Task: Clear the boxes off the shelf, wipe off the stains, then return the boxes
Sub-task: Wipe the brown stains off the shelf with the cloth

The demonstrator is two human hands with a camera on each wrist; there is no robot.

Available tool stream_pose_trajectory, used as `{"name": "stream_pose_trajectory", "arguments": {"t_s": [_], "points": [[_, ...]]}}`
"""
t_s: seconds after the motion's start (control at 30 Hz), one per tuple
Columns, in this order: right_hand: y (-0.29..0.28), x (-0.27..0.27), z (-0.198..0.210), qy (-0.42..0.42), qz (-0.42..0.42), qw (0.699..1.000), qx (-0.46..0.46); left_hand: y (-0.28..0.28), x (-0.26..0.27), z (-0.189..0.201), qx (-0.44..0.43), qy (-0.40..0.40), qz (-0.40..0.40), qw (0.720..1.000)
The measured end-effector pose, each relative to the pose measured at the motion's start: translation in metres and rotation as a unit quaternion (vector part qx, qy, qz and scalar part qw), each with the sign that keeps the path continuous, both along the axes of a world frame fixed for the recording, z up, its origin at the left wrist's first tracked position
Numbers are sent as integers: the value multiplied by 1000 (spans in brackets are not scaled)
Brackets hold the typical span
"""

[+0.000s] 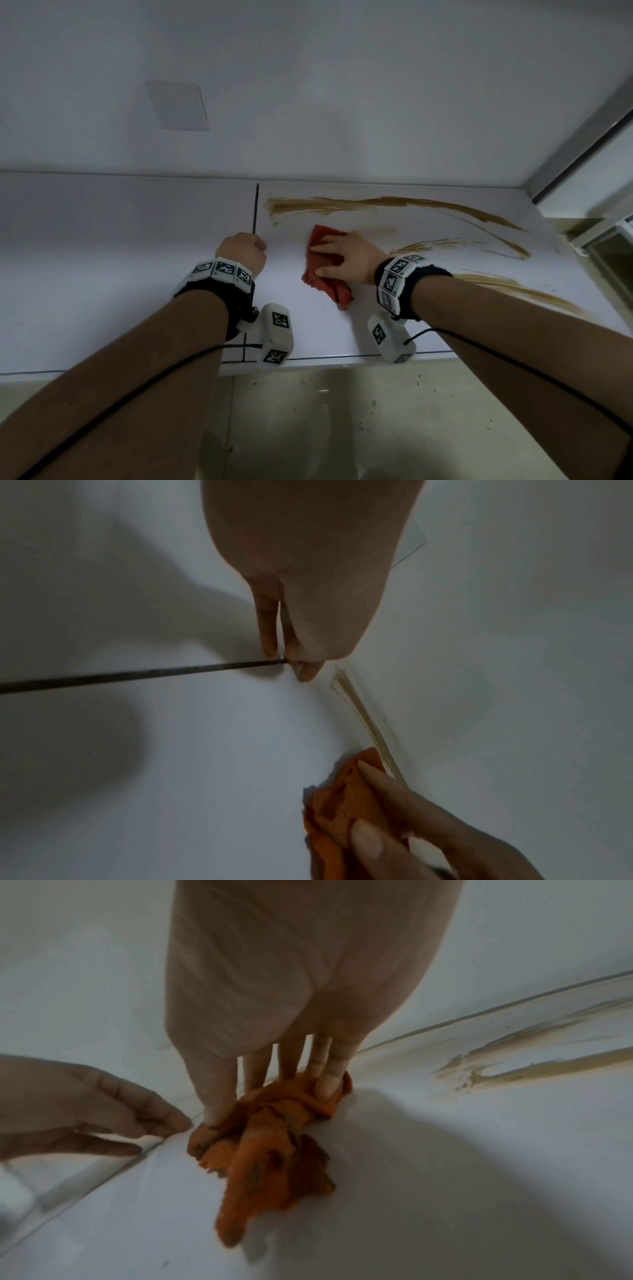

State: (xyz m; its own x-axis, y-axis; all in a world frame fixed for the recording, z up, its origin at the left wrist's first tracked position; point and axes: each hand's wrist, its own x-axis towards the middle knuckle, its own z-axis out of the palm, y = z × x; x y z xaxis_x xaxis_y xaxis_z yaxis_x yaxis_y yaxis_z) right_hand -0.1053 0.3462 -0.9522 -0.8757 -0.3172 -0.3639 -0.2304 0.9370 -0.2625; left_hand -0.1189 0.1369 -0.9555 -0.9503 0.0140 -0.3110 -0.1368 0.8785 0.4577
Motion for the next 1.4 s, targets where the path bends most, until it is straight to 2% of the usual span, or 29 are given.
{"name": "stream_pose_trajectory", "arguments": {"t_s": [0.13,0.3,0.53,0.83,1.03,1.23,1.4], "points": [[-4,4,-6,21,69,995,66,1,0,2,-5,-15,-4,1000],[-13,-4,-18,9,70,993,97,7,0,3,-23,-8,9,1000],[-20,-28,-22,-1,-20,991,133,14,1,-3,-70,-4,-5,998],[42,-39,-22,-29,-185,972,143,22,-4,-7,-101,24,17,994],[44,-39,-19,-39,-220,964,141,17,-2,-6,-97,9,8,995],[45,-26,-14,-29,-187,966,174,15,-6,-6,-86,-2,18,996],[20,-3,-10,5,-138,981,137,15,-5,-1,-85,-32,13,996]]}}
